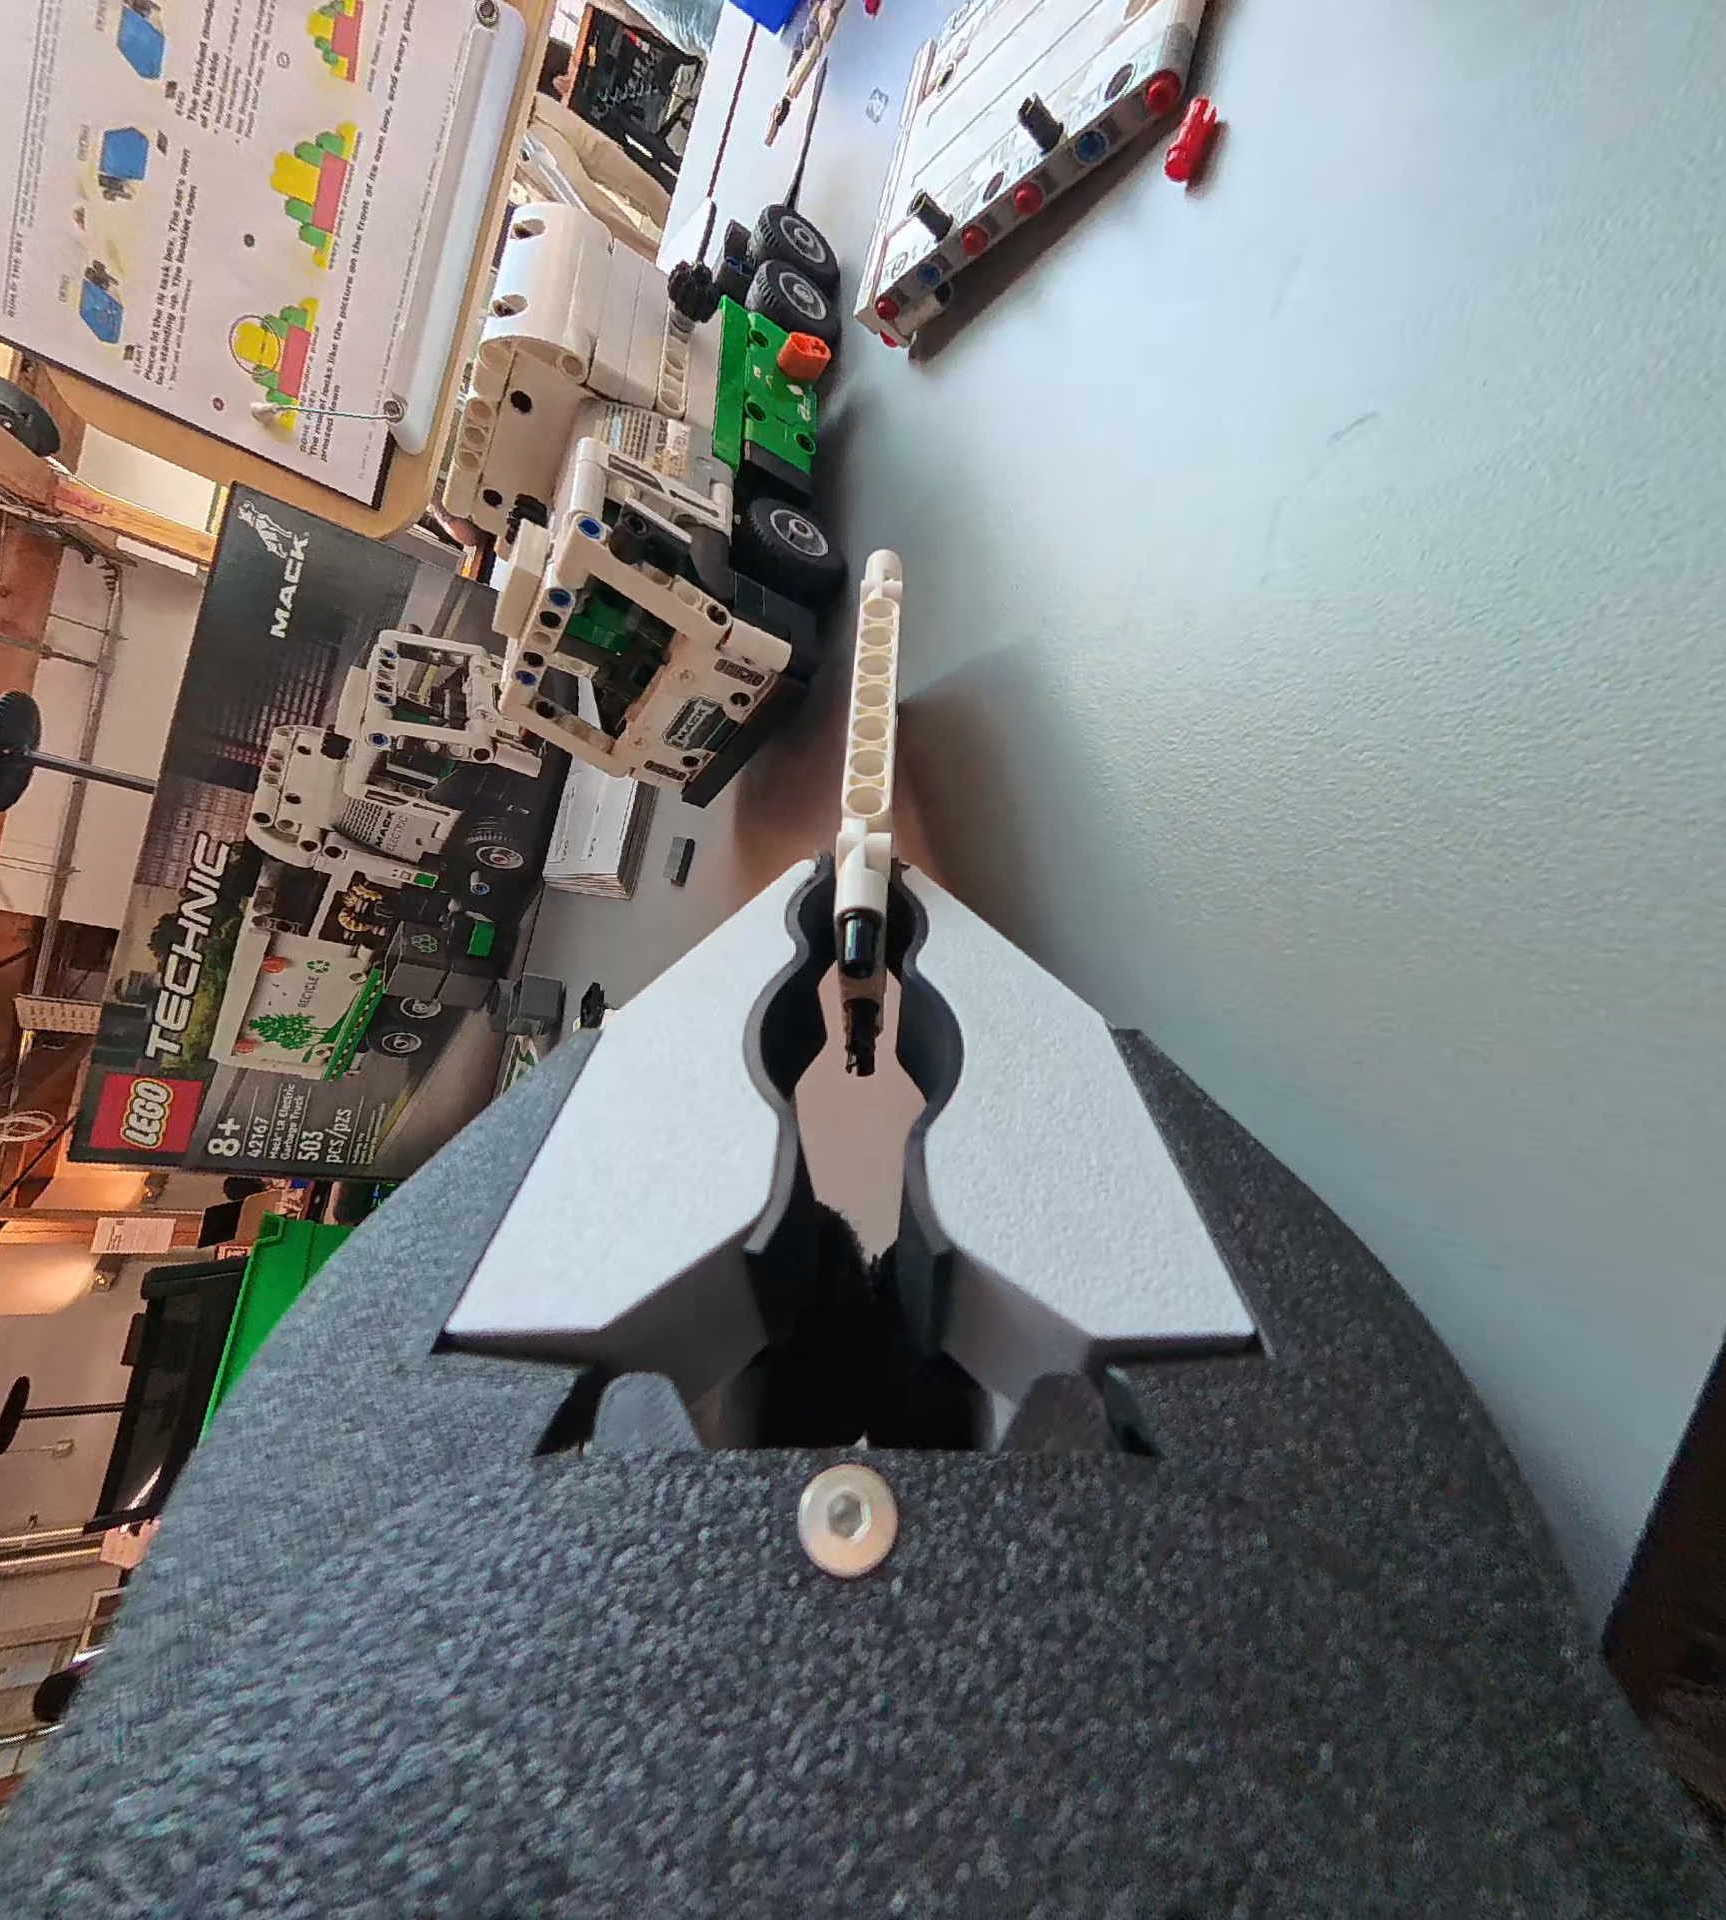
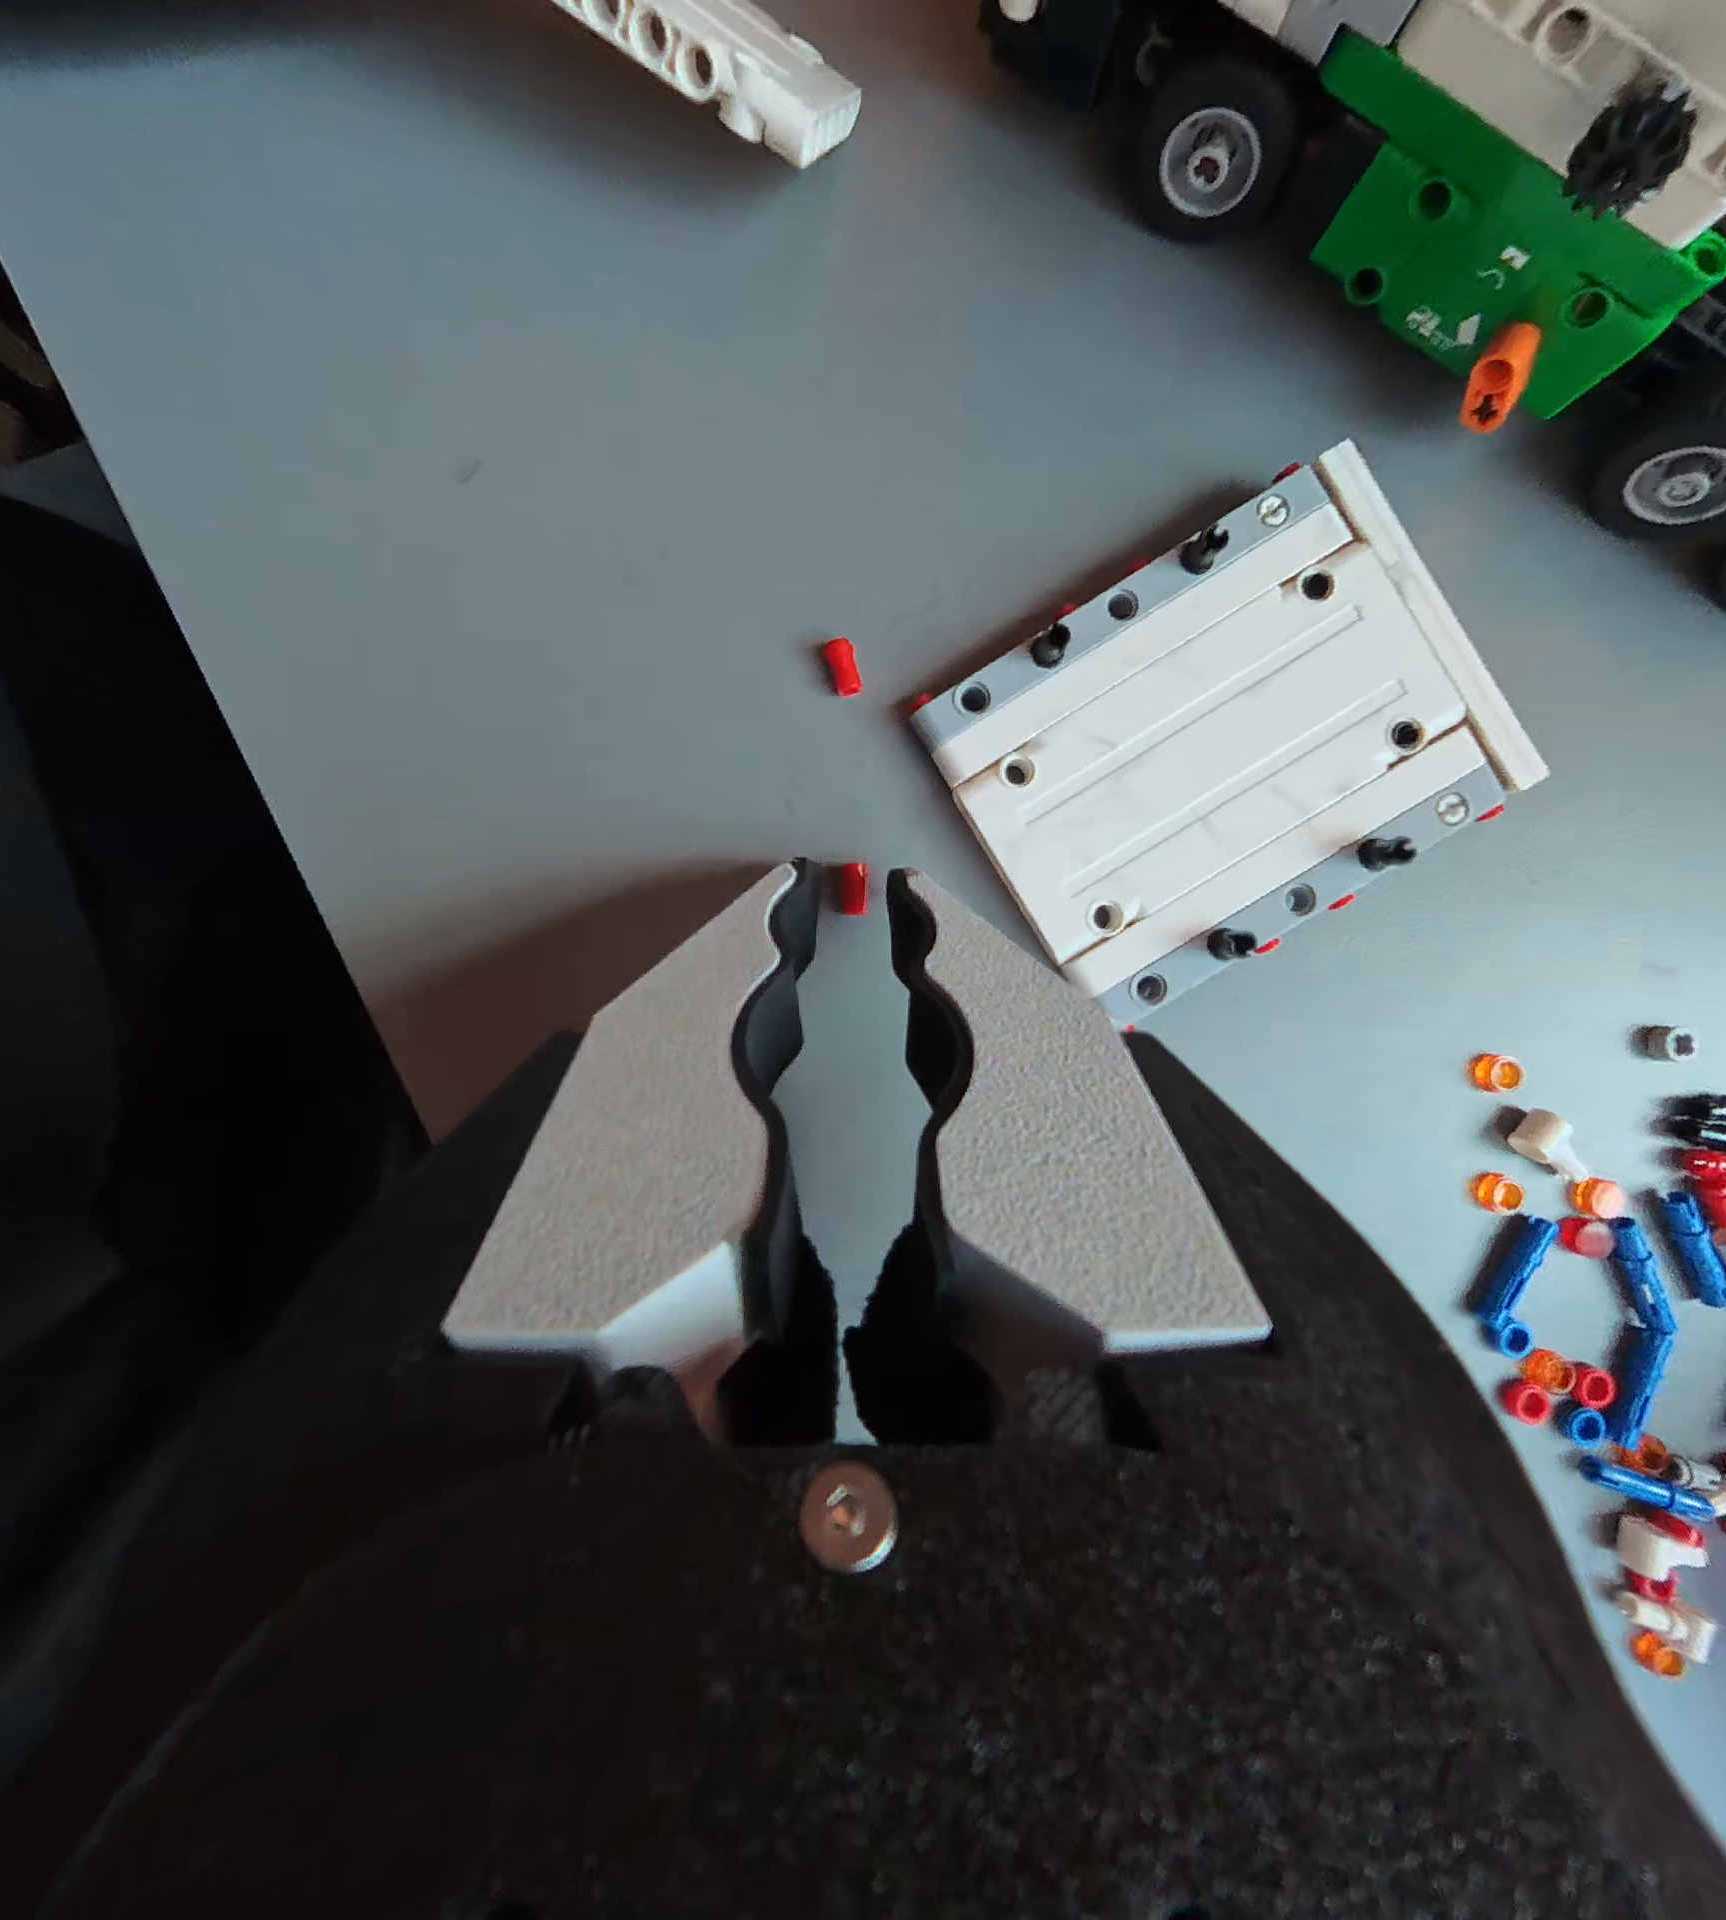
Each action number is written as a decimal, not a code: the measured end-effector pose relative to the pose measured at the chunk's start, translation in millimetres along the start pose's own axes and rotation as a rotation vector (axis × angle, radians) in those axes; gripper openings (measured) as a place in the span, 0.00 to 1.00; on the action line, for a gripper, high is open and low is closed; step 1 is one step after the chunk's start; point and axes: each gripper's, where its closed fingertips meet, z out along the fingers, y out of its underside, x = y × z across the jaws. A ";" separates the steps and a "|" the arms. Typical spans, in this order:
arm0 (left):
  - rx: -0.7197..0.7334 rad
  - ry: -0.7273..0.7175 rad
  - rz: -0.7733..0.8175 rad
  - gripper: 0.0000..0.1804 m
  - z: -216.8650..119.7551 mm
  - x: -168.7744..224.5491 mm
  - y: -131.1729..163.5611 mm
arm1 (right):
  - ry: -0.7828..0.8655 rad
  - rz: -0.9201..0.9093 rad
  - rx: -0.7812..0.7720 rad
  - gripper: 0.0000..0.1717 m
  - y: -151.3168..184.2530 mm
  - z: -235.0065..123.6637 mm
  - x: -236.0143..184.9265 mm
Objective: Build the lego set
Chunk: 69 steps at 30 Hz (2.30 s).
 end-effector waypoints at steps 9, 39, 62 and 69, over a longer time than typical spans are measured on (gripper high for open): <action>0.018 0.009 0.005 0.03 -1.6 1.4 -2.1 | -0.062 -0.035 -0.134 0.02 3.1 2.4 -1.6; 0.034 -0.033 0.054 0.03 -2.6 0.6 -5.0 | 1.224 0.613 0.834 0.02 158.7 -151.1 32.1; 0.029 -0.025 0.061 0.03 -1.8 2.2 -4.7 | 1.185 0.625 0.899 0.02 183.2 -131.5 24.2; 0.032 -0.028 0.064 0.03 -2.2 2.3 -5.1 | 1.202 0.625 0.827 0.02 184.1 -130.7 23.8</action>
